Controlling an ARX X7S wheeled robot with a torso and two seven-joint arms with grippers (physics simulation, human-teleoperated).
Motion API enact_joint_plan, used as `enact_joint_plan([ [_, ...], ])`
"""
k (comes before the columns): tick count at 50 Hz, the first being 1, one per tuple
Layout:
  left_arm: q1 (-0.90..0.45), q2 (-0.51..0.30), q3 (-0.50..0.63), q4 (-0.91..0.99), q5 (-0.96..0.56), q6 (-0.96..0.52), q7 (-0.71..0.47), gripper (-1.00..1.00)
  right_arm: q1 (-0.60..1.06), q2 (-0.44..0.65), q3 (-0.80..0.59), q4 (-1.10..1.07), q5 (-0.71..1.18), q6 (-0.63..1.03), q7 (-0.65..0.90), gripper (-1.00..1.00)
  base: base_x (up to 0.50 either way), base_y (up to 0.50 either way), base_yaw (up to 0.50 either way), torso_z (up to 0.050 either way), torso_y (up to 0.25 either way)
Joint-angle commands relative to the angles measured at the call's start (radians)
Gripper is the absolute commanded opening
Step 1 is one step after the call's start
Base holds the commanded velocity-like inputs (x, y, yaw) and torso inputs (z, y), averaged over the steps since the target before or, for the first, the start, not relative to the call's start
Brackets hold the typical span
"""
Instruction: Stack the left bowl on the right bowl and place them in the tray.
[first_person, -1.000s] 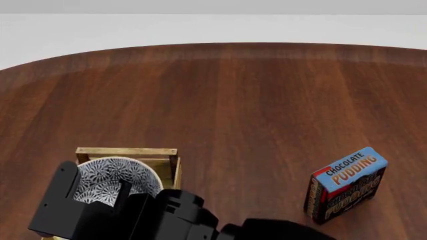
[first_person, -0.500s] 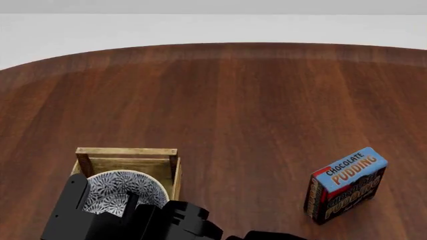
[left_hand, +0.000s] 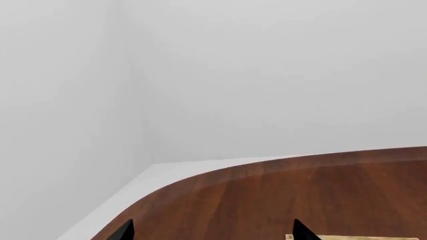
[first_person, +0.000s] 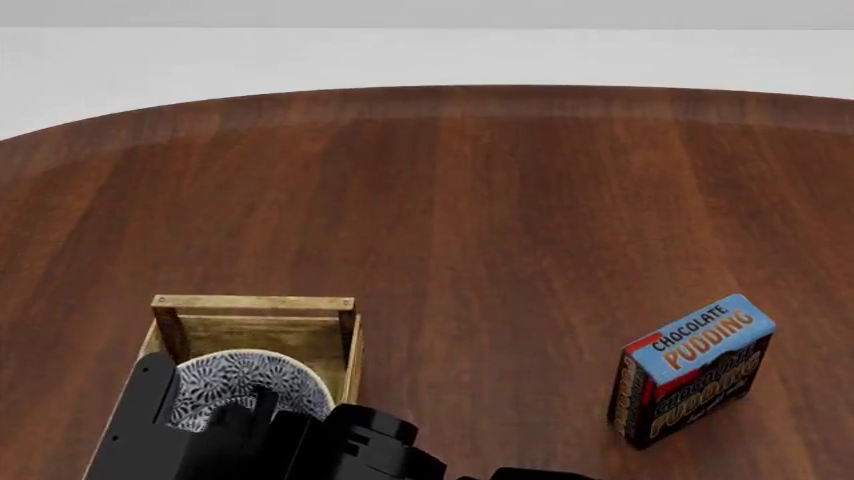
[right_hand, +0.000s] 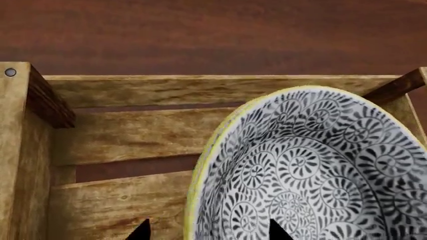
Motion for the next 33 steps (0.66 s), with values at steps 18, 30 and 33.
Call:
enact_joint_plan([
  [18, -0.019, -0.004, 0.017, 0.006, -0.009, -0.01, -0.011, 1.0, 0.061, 0.0, 0.004, -0.094, 0.023, 0.083, 0.078, 1.0, 0.0, 0.0, 0.0, 0.0, 0.0],
  [30, -0.013, -0.005, 0.015, 0.023, -0.018, -0.01, -0.016, 1.0, 0.154, 0.0, 0.009, -0.316, 0.132, 0.195, 0.233, 1.0, 0.0, 0.0, 0.0, 0.0, 0.0],
  [33, -0.01, -0.006, 0.011, 0.031, -0.022, -0.013, -0.017, 1.0, 0.173, 0.002, 0.011, -0.37, 0.167, 0.225, 0.28, 1.0, 0.0, 0.0, 0.0, 0.0, 0.0],
])
